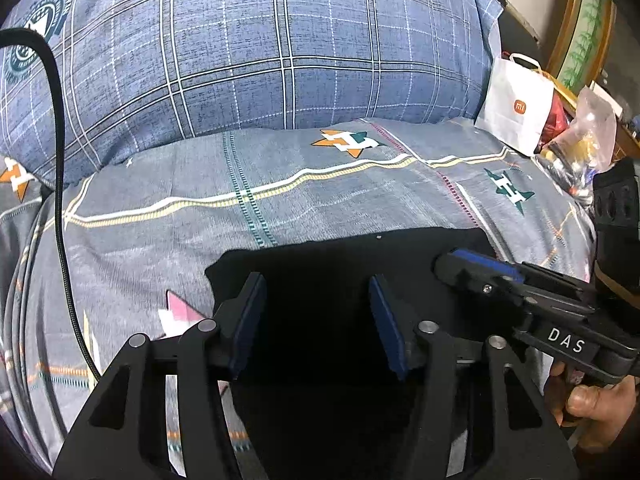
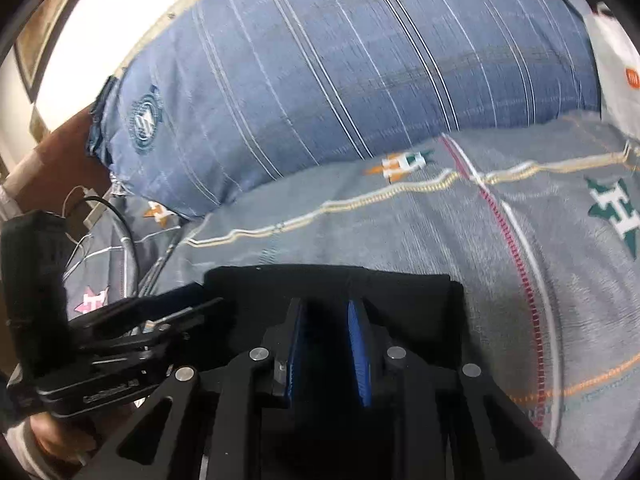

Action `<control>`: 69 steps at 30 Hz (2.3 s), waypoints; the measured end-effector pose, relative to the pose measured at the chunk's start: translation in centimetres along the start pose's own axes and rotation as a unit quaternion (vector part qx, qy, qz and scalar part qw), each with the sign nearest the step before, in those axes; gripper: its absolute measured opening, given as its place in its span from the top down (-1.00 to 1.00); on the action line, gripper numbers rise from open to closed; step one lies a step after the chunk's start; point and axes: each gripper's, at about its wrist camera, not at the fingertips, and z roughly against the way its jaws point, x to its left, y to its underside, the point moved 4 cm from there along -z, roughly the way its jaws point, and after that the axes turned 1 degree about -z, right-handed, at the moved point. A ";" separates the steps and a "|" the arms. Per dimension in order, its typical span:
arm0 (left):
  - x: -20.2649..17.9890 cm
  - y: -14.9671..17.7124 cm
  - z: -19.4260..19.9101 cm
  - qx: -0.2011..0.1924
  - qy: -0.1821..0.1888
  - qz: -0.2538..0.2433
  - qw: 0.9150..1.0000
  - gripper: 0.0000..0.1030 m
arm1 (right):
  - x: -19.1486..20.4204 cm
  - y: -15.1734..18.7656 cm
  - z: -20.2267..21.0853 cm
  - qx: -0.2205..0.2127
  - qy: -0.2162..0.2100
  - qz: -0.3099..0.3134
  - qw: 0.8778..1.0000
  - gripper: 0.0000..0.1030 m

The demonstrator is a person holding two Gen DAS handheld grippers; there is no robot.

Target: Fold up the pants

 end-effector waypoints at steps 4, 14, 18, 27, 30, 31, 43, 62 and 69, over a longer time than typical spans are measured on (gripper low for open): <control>0.2 -0.4 -0.8 -0.001 0.001 0.007 1.000 -0.07 | -0.5 -0.3 -0.7 -0.003 -0.008 -0.006 1.000 0.59; 0.4 0.0 1.3 0.003 0.007 0.022 1.000 -0.07 | 1.7 0.2 3.2 0.005 -0.005 0.018 1.000 0.46; 0.3 1.2 2.3 0.000 0.009 0.021 1.000 -0.07 | 2.3 2.6 4.8 0.024 0.025 0.054 0.998 0.41; 0.0 2.1 1.6 0.009 -0.003 0.013 1.000 -0.07 | 0.8 6.1 6.0 0.006 0.048 0.044 0.998 0.40; 0.1 1.8 2.5 0.012 0.001 0.025 1.000 -0.07 | 1.5 5.6 7.3 0.005 0.048 0.056 0.997 0.38; 0.1 1.7 2.8 0.009 0.006 0.030 0.999 -0.07 | 1.7 5.5 7.7 0.003 0.047 0.060 0.997 0.35; 0.2 2.3 4.3 0.007 0.001 0.041 0.999 -0.07 | 1.0 5.0 8.9 -0.007 0.059 0.048 0.997 0.24; 0.9 1.3 1.4 0.015 -0.021 0.049 0.998 -0.07 | 1.9 1.1 4.8 -0.007 0.022 0.036 0.999 0.20; 0.5 0.2 0.1 0.007 -0.031 0.041 0.999 -0.30 | 0.8 2.8 3.1 0.009 0.045 0.065 0.997 0.15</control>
